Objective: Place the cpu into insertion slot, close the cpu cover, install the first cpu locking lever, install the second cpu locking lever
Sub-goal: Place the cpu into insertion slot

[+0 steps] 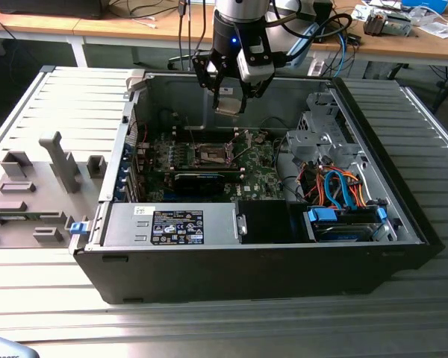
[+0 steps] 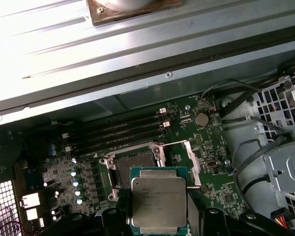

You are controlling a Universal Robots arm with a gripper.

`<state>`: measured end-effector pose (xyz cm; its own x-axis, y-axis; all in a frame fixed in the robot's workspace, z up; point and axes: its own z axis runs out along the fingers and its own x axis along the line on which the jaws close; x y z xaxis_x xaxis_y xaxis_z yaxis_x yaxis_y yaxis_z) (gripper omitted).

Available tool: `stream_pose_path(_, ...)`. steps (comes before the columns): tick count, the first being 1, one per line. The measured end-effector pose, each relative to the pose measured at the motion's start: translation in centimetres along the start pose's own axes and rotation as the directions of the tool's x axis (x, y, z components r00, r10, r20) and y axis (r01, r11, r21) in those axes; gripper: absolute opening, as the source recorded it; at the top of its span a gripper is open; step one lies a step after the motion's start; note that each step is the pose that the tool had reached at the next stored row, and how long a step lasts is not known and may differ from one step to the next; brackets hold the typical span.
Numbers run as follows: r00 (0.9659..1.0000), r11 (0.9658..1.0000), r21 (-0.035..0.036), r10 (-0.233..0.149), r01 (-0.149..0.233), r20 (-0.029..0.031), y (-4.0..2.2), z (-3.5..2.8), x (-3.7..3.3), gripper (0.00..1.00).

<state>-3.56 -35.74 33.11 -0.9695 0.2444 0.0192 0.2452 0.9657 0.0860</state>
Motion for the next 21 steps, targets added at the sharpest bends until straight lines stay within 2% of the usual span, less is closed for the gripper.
stream_pose_path(21,0.9998,0.9998,-0.0003,0.018,-0.018,0.0015,0.0,0.0,0.0,0.54)
